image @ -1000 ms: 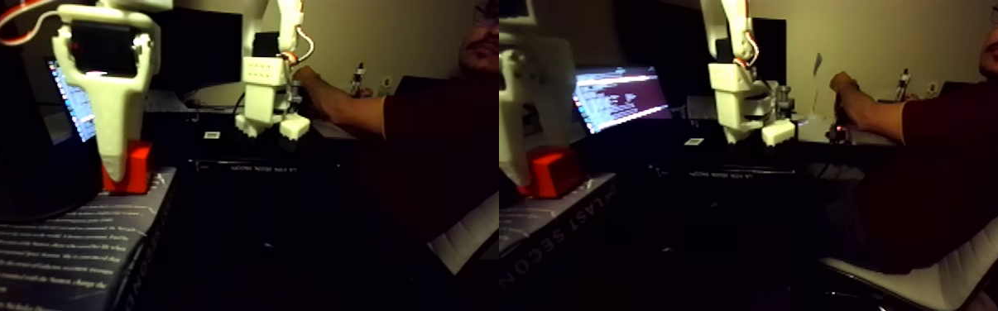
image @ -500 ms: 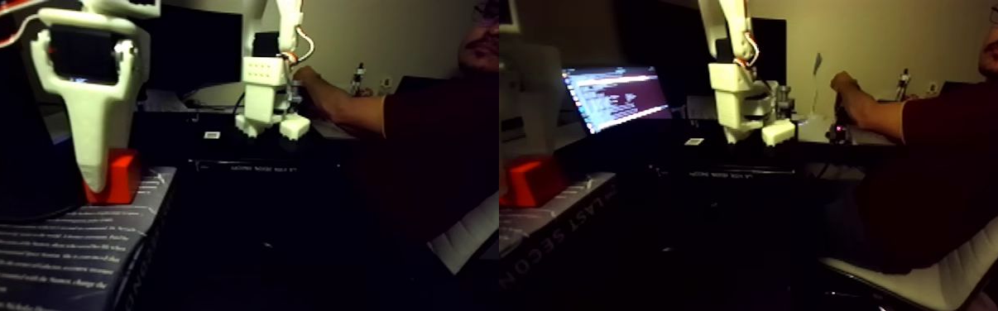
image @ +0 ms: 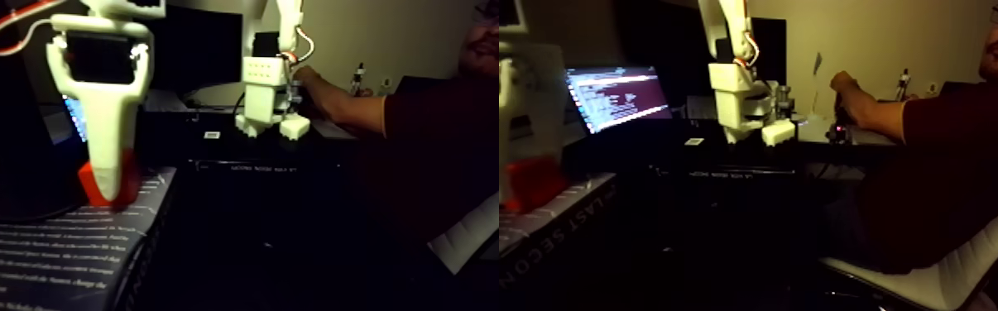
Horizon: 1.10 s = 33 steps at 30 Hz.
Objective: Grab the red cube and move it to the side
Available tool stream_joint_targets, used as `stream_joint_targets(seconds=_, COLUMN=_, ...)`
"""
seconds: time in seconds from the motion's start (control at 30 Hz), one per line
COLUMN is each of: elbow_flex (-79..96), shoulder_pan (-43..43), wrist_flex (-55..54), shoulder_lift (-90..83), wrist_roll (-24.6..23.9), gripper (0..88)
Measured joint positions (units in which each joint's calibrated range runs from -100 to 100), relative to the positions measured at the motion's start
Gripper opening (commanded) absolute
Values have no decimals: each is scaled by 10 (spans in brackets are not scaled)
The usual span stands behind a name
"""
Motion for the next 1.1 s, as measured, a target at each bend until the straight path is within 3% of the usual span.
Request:
stream_joint_targets(seconds=0.3, elbow_flex=0, shoulder_pan=0, wrist_flex=5, shoulder_lift=0, wrist_roll=19, gripper=274)
stream_joint_targets(seconds=0.73, elbow_flex=-21, shoulder_pan=-18, wrist_flex=103, shoulder_lift=-114, wrist_roll=40, gripper=273)
stream_joint_targets(seconds=1.1, elbow_flex=17, shoulder_pan=-98, wrist_flex=263, shoulder_lift=-321, wrist_roll=122, gripper=265)
